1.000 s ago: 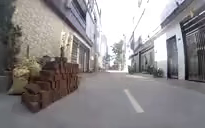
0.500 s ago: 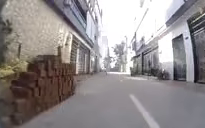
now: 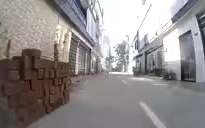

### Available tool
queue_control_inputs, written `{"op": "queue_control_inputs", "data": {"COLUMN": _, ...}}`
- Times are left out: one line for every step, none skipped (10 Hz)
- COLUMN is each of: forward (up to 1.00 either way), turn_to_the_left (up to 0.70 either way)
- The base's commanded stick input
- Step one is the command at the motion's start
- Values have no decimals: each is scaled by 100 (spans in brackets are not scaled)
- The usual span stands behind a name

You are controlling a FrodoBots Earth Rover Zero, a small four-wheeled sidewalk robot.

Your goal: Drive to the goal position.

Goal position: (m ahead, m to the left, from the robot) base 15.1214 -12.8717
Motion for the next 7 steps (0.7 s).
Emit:
{"op": "queue_control_inputs", "data": {"forward": 100, "turn_to_the_left": 0}}
{"op": "queue_control_inputs", "data": {"forward": 100, "turn_to_the_left": -15}}
{"op": "queue_control_inputs", "data": {"forward": 100, "turn_to_the_left": -27}}
{"op": "queue_control_inputs", "data": {"forward": 100, "turn_to_the_left": -27}}
{"op": "queue_control_inputs", "data": {"forward": 100, "turn_to_the_left": -27}}
{"op": "queue_control_inputs", "data": {"forward": 100, "turn_to_the_left": -27}}
{"op": "queue_control_inputs", "data": {"forward": 100, "turn_to_the_left": -27}}
